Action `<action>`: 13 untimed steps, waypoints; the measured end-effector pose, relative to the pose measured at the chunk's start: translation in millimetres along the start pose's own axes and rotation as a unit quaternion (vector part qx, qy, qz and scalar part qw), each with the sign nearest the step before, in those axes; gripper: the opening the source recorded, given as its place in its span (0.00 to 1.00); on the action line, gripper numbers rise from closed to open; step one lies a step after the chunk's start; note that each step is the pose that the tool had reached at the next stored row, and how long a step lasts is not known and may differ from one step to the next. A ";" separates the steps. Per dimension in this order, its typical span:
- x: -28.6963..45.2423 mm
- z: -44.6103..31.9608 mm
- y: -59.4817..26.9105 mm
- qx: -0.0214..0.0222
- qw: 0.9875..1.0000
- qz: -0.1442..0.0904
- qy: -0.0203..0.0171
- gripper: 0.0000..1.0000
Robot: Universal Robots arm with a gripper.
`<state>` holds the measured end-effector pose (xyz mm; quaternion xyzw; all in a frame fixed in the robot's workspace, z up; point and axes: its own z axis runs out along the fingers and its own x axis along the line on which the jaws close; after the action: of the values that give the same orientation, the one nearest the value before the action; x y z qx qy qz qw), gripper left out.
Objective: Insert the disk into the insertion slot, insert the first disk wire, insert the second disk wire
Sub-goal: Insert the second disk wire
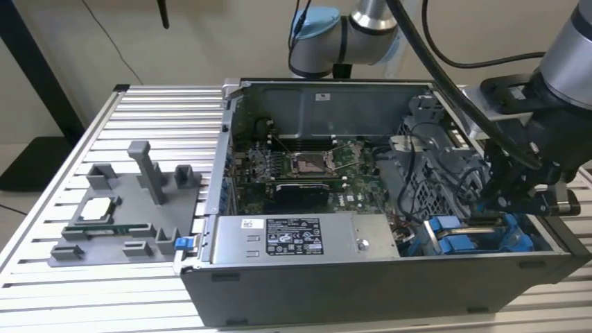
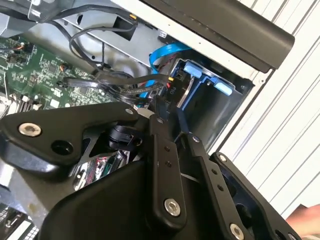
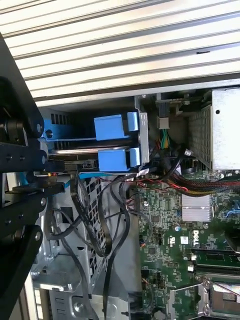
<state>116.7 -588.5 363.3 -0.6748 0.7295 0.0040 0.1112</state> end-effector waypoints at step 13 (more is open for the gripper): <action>-2.7 -13.0 -6.9 -0.037 0.999 0.005 0.010 1.00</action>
<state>121.7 -588.5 377.5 -0.6749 0.7332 0.0249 0.0792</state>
